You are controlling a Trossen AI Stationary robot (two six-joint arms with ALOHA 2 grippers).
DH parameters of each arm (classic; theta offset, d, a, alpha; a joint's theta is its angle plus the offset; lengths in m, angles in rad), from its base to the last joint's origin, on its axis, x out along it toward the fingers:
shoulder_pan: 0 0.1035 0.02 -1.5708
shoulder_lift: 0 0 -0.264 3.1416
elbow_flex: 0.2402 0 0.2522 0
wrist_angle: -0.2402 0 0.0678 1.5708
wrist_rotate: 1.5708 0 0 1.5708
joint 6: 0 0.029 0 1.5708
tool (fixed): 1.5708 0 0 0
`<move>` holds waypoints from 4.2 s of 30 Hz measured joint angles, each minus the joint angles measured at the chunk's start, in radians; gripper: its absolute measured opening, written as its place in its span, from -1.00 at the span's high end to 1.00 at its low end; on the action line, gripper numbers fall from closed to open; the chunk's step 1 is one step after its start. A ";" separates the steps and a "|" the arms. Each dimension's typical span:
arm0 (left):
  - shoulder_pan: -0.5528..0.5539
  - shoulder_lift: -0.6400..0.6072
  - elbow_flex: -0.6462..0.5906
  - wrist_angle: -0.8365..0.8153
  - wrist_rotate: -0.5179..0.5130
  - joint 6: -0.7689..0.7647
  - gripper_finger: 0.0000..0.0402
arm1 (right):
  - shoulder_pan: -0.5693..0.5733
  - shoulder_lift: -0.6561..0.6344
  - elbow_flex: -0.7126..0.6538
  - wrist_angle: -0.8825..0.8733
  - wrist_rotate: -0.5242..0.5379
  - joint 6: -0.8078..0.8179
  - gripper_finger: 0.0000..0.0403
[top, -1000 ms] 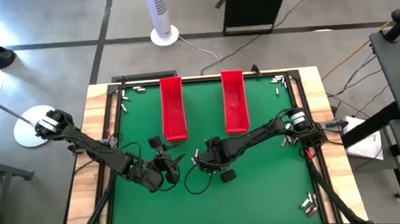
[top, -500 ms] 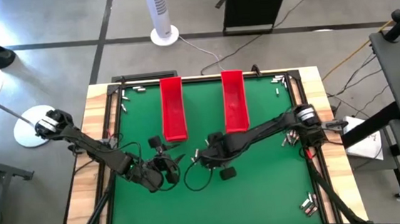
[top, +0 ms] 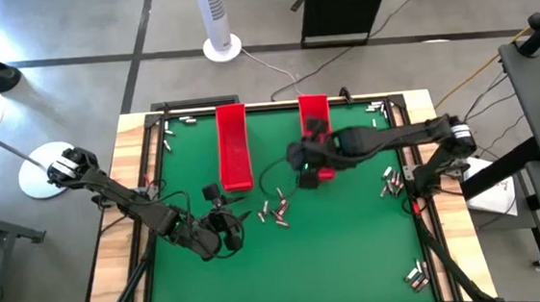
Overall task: Sort batteries
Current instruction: Put the black battery into the right red bin, then put the silver battery into the right red bin
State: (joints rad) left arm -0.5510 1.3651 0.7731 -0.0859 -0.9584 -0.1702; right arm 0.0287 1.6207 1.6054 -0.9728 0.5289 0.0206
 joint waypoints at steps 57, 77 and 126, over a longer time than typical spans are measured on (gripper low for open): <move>-0.011 -0.050 0.001 -0.032 0.046 -0.021 0.10 | 0.288 0.486 -0.013 0.272 -0.128 0.335 0.04; -0.172 -0.171 0.001 0.005 0.068 0.049 0.10 | 0.373 0.459 -0.131 0.402 0.044 0.575 0.31; -0.206 -0.172 -0.003 0.040 -0.003 0.132 0.10 | 0.397 0.504 -0.669 1.473 0.185 0.441 0.56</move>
State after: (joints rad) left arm -0.7574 1.1934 0.7696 -0.0460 -0.9611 -0.0383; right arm 0.4255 2.1242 0.9361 0.5006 0.7141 0.4616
